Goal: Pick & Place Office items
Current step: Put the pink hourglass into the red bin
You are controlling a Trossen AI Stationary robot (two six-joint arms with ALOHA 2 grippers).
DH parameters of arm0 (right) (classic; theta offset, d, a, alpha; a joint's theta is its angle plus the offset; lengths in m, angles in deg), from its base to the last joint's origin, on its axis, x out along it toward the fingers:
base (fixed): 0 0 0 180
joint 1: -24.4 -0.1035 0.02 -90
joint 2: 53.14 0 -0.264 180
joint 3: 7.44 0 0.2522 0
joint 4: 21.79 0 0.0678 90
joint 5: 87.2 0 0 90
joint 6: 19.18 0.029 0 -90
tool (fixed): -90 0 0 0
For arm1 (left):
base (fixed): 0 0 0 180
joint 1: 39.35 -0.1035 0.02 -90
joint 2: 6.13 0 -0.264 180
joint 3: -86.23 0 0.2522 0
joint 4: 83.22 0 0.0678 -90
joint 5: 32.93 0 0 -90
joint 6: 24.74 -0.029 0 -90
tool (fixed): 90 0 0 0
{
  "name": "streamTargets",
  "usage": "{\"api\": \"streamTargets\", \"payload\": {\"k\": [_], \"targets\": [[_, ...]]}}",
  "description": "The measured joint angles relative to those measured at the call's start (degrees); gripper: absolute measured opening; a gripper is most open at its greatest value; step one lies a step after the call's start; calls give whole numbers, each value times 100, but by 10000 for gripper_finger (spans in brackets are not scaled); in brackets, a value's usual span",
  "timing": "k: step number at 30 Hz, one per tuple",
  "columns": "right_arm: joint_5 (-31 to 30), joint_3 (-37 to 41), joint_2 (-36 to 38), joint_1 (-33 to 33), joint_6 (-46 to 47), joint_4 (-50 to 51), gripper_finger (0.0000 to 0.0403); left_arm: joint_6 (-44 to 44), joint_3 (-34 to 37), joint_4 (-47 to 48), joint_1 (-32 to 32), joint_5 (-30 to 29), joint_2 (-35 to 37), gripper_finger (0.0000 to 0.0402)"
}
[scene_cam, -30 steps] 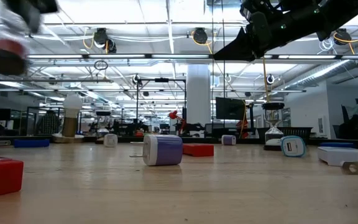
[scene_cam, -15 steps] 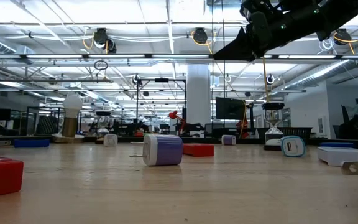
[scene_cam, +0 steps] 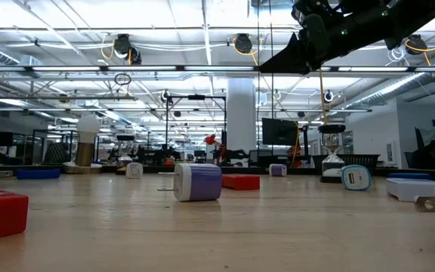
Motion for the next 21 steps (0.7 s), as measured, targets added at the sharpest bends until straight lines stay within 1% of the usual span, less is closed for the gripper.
{"api": "streamTargets", "payload": {"k": [5,15,21], "targets": [[0,0,2,0,0,2,1,18,0,-147,103,3,-121,209],[0,0,2,1,0,7,1,180,2,-85,298,-57,-461,209],[0,0,2,0,0,7,1,256,1,-74,322,7,-487,210]]}}
